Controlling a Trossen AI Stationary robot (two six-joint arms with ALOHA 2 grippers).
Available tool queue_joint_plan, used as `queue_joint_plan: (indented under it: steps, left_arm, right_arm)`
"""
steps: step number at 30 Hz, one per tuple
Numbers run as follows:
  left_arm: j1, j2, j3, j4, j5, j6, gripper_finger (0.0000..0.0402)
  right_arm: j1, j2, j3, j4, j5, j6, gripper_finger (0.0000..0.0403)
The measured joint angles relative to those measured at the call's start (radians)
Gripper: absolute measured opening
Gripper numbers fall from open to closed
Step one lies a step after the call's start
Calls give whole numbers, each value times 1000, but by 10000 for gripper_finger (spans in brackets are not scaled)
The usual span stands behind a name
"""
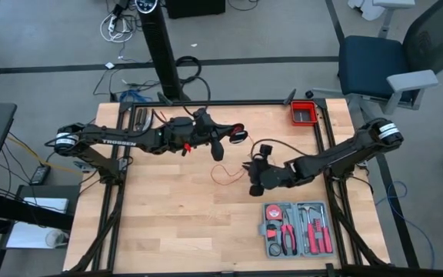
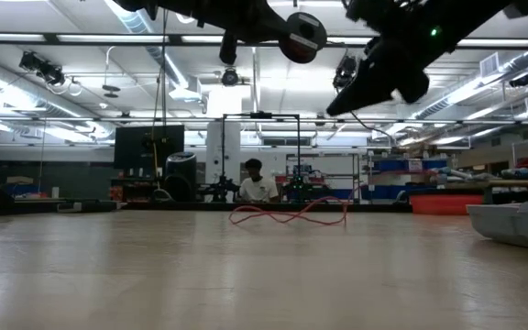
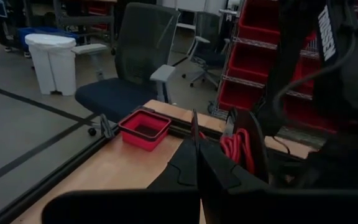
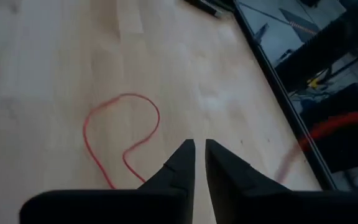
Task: Coil cords
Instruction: Coil the wire
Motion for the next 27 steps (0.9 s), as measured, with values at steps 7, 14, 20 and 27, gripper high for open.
queue_joint_plan:
  steps: [7,14,20,27]
  left_arm:
    - [-2,0,0,-8,-3,0,1]
    - [-2,0,0,5,-5,-1,1]
    - [-5,0,0,18,-4,-2,1]
    - [-6,0,0,26,-4,2,1]
  right_arm:
    - [53,-132,0,-141,97,174,60]
    - [59,-163,0,-176,115,253,98]
    - [15,-127,1,-140,114,217,121]
    - [-20,-80,1,-50,92,122,116]
